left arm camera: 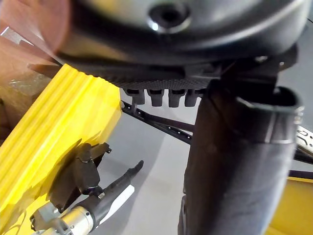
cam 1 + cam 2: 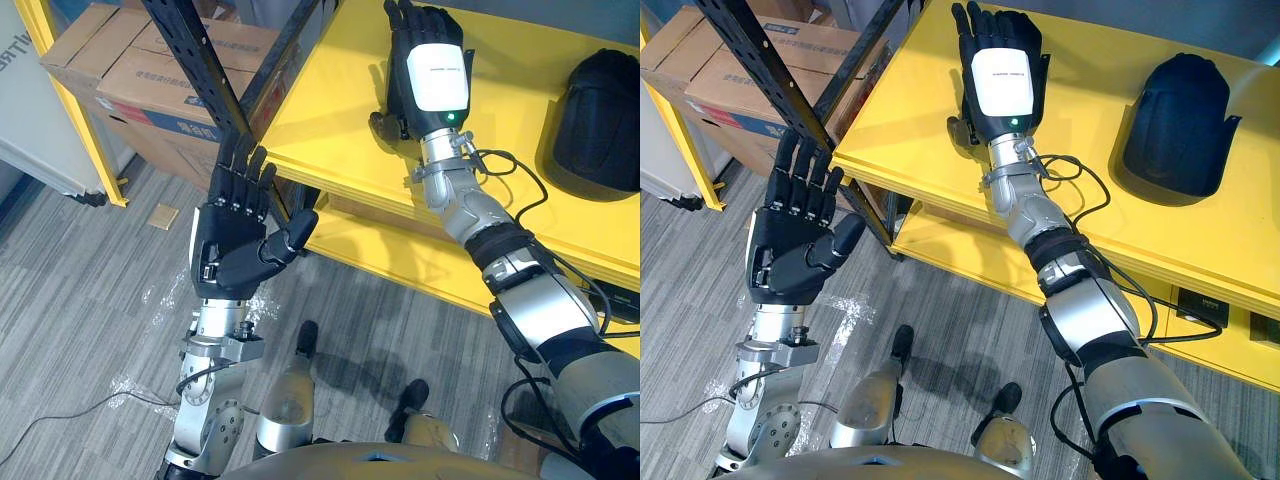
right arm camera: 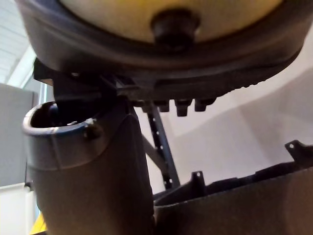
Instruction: Walk over and take three plastic housings, then place them on the shelf
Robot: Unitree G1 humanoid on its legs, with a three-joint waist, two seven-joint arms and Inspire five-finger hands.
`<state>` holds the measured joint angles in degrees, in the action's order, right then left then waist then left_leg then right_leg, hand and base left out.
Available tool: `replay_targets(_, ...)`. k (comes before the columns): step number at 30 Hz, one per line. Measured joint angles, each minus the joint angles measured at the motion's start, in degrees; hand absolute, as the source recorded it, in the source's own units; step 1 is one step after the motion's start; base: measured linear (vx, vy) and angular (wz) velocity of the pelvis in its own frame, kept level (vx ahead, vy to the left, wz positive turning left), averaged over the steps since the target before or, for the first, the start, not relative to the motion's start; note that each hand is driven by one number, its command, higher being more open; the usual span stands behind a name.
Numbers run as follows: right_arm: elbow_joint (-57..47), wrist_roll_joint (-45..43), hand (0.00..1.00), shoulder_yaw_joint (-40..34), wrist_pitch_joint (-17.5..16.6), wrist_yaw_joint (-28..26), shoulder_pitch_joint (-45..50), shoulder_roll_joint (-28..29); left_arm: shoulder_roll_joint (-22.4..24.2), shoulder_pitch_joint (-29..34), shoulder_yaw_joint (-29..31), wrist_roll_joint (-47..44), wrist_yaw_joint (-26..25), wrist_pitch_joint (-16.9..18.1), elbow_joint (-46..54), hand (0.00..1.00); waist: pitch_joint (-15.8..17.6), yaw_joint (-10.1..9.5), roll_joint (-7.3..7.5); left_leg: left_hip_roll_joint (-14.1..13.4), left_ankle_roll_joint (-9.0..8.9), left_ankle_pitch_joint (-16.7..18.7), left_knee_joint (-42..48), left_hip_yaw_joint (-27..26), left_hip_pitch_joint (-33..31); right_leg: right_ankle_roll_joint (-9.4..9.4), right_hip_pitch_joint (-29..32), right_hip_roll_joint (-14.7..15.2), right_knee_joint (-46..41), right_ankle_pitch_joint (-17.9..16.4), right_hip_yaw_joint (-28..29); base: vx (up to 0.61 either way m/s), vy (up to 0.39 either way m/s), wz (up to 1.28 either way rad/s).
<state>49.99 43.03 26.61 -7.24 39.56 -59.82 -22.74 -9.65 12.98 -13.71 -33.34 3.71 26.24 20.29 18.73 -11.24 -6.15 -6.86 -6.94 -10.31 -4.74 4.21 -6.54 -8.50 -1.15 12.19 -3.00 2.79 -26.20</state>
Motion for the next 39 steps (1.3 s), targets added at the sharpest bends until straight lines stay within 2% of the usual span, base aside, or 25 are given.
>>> replay_targets(5, -1.59, -1.97, 1.00, 0.39, -6.28, 0.64, 0.72, 0.08, -0.10, 0.41, 0.05, -0.11, -0.05, 0.00, 0.04, 1.00, 0.01, 0.06, -0.34, -0.15, -0.14, 0.10, 0.00, -0.55, 0.82, 0.18, -0.40, -0.06, -0.11, -0.13, 0.22, 0.00, -0.002, -0.04)
replay_targets(7, -7.60, -5.91, 1.00, 0.11, -8.37, 0.45, 3.52, 0.22, 0.07, 0.57, 0.09, -0.10, -0.11, 0.01, 0.15, 1.00, -0.02, 0.24, -0.41, -0.15, -0.29, 0.27, 0.00, -0.83, 1.42, 0.29, -0.76, -0.07, -0.10, -0.21, 0.67, 0.00, -0.018, -0.09)
replay_targets(10, -23.42, -14.23, 1.00, -1.73, -10.58, -2.38, 12.19, 2.45, 0.32, 0.66, 0.41, 0.08, -1.21, 0.18, 0.51, 1.00, -0.04, 0.68, -0.39, -0.31, -0.39, 0.75, 0.00, -2.19, 2.49, 0.30, -0.95, -0.07, 0.01, -0.22, 1.78, 0.00, -0.022, -0.22)
replay_targets(12, -33.28, -20.23, 1.00, -2.33, -11.58, -6.58, 18.79, 4.79, 0.43, 0.77, 1.26, 0.62, -2.48, 0.28, 0.65, 1.00, -0.18, 1.34, -0.31, -0.47, -0.32, 1.18, -0.01, -3.42, 3.38, 0.31, -1.06, -0.11, 0.09, -0.23, 2.90, 0.01, -0.015, -0.30)
replay_targets(14, -43.79, -27.70, 1.00, -2.31, -12.26, -13.35, 26.75, 6.52, 0.87, 1.02, 3.08, 2.50, -4.64, 0.34, 1.33, 1.00, -0.38, 2.93, 0.02, -0.73, -0.36, 1.52, -0.03, -4.86, 4.18, 0.29, -0.93, -0.28, 0.24, -0.21, 4.31, 0.01, -0.013, -0.32)
replay_targets(17, -49.55, -36.44, 1.00, -3.27, -11.90, -20.65, 32.58, 6.85, 0.86, 1.18, 4.18, 2.68, -6.60, 0.33, 2.59, 1.00, -2.02, 4.44, 1.16, -0.95, -0.41, 2.08, -0.04, -6.67, 5.14, 0.06, -0.86, -0.47, 0.85, 0.03, 6.02, 0.00, -0.005, -0.32)
replay_targets(21, -50.72, -41.42, 1.00, -7.20, -9.53, -30.00, 34.50, 6.61, 0.85, 1.17, 6.05, 4.02, -7.23, -0.32, 2.79, 1.00, -4.81, 5.43, 3.28, -1.30, -0.59, 2.72, -0.03, -8.76, 6.18, -0.02, -1.16, -0.97, 2.41, 1.00, 7.93, 0.02, -0.005, -0.26)
replay_targets(26, -50.71, -40.83, 1.00, -6.28, -7.16, -36.83, 34.45, 3.96, 0.87, 2.20, 6.28, 4.70, -7.28, -1.57, 2.79, 1.00, -6.35, 5.23, 4.20, -1.80, -0.77, 2.90, -0.03, -8.93, 7.11, 0.16, -2.24, -1.54, 3.10, 1.16, 7.98, 0.00, -0.015, -0.05)
replay_targets(30, -49.00, -38.95, 1.00, -4.73, -6.98, -40.33, 32.82, 1.39, 0.86, 3.49, 6.74, 4.75, -7.34, -1.93, 2.78, 1.00, -6.91, 4.90, 4.63, -1.73, -0.71, 2.84, -0.04, -8.32, 7.12, 0.11, -2.88, -1.54, 3.35, 1.23, 7.38, -0.02, -0.012, 0.07)
replay_targets(33, -44.96, -39.01, 1.00, -4.36, -6.99, -41.02, 30.36, 0.37, 0.85, 3.46, 6.85, 4.76, -7.35, -1.97, 2.78, 1.00, -7.24, 4.80, 4.92, -1.58, -0.70, 2.82, -0.07, -7.30, 6.96, 0.03, -3.77, -1.55, 3.99, 1.33, 6.22, -0.04, -0.016, 0.19)
replay_targets(35, -41.21, -39.53, 1.00, -4.58, -6.81, -40.93, 28.68, -0.04, 0.85, 3.49, 6.87, 4.76, -7.35, -1.99, 2.77, 1.00, -7.28, 3.76, 4.88, -1.55, -0.68, 2.70, -0.08, -6.54, 6.72, 0.09, -4.09, -1.61, 4.15, 1.32, 5.51, -0.04, -0.011, 0.16)
replay_targets(39, -36.23, -39.52, 1.00, -4.54, -5.47, -39.31, 26.90, 0.98, 0.87, 3.62, 6.95, 4.75, -7.35, -2.11, 2.77, 1.00, -7.38, 2.89, 4.81, -1.41, -0.68, 2.24, -0.07, -4.96, 5.66, 0.07, -4.17, -1.65, 4.18, 1.32, 3.94, -0.02, -0.012, 0.21)
